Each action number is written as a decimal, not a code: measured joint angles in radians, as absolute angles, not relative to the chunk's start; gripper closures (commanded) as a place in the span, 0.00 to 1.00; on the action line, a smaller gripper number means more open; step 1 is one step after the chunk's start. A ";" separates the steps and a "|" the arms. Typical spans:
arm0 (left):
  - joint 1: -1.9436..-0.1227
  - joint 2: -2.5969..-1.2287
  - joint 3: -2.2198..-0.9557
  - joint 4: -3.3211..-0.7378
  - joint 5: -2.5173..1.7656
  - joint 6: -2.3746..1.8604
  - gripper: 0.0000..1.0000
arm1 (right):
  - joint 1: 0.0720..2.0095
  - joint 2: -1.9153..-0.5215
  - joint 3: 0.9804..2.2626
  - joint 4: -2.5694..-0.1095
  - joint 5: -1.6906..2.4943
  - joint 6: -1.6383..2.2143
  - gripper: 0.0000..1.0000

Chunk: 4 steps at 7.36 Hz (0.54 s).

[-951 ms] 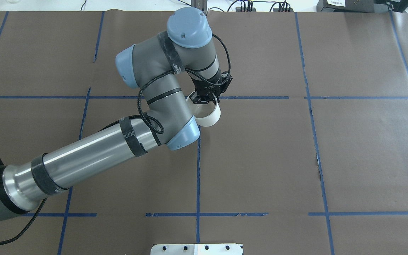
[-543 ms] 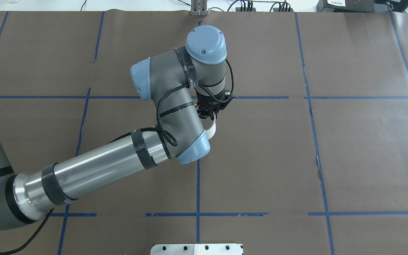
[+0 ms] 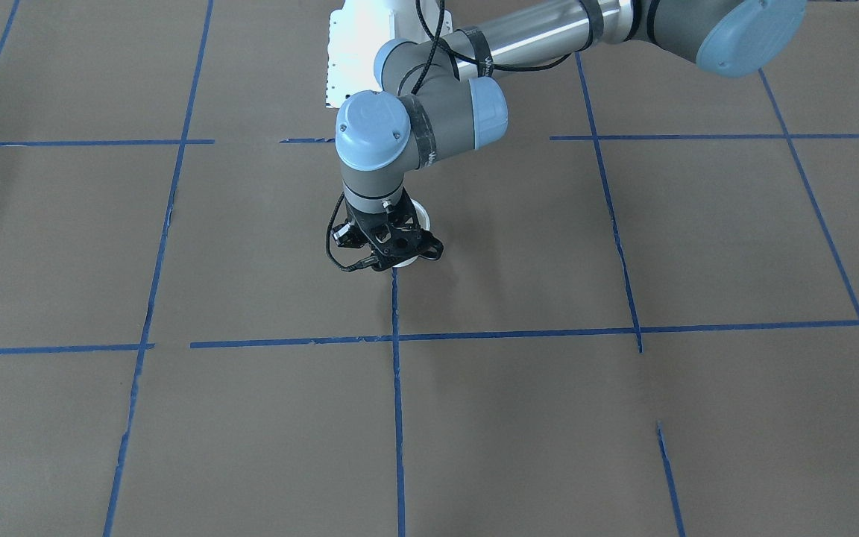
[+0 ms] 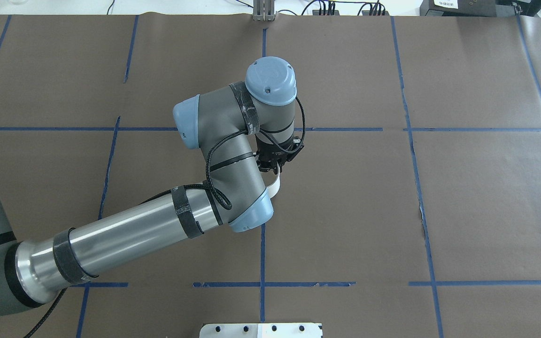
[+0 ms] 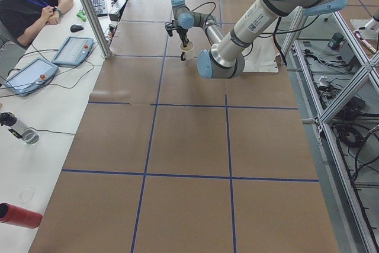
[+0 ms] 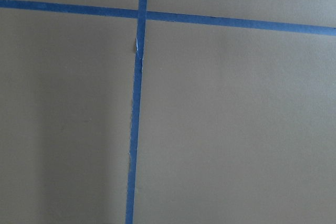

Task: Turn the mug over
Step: 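Rotate the mug upright with the left gripper and lower it onto the table, then open the left gripper and withdraw it away from the mug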

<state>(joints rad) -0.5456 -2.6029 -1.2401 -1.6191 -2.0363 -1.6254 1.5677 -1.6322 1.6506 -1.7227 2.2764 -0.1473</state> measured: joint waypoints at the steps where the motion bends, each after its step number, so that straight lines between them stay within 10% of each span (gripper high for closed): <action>1: -0.540 -2.600 -1.241 -1.620 -2.015 -1.628 0.00 | 1.568 -1.632 1.651 -1.723 2.276 -0.147 0.00; 4: -0.520 -2.567 -1.328 -1.619 -1.962 -1.630 0.00 | 1.568 -1.632 1.651 -1.723 2.276 -0.147 0.00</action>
